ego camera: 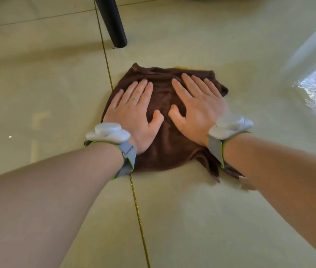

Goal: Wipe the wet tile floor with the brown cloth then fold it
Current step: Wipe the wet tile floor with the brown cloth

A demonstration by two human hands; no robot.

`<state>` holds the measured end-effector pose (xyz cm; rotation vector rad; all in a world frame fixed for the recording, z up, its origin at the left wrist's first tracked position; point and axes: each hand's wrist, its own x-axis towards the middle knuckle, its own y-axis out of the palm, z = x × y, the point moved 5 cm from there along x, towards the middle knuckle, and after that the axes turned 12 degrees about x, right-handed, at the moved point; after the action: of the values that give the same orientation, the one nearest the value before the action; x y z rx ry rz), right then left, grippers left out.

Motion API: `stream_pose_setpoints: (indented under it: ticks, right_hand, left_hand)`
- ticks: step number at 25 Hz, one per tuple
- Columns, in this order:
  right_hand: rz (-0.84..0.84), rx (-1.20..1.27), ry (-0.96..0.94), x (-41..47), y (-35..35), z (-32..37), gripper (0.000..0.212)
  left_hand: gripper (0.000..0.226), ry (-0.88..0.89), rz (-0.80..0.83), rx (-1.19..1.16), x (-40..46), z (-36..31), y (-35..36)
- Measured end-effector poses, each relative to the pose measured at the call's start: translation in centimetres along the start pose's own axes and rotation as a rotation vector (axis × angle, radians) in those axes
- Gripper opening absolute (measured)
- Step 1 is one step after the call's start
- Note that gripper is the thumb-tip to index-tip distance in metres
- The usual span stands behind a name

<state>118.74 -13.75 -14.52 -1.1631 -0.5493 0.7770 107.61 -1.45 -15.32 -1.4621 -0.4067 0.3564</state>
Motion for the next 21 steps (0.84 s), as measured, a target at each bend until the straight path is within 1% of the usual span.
stream_pose_setpoints:
  ticks: [4, 8, 12, 16, 19, 21]
  right_hand:
    - [0.003, 0.004, 0.005, 1.3, -0.1, 0.0, 0.072]
    - [0.031, -0.003, -0.015, -1.1, -0.2, 0.3, 0.073]
    - [0.061, 0.009, -0.055, -7.2, -0.3, 0.9, 0.074]
    - [0.1, 0.018, -0.04, -14.6, -0.5, 0.9, 0.072]
    - [0.104, 0.036, 0.014, -20.4, -1.1, -0.4, 0.072]
    - [0.085, 0.048, 0.025, -22.4, -1.1, -1.1, 0.071]
  left_hand:
    - [0.077, 0.001, -0.006, 0.014, 1.1, 0.1, 0.0]
    - [0.077, 0.005, 0.014, 0.01, -1.8, -0.3, -0.5]
    - [0.074, 0.045, 0.028, 0.006, -8.1, -1.6, -1.0]
    - [0.071, 0.079, 0.023, 0.013, -14.8, -4.2, -1.6]
    - [0.071, 0.174, 0.046, 0.019, -18.5, -7.3, -2.0]
    - [0.071, 0.226, 0.045, 0.017, -18.9, -8.2, -2.1]
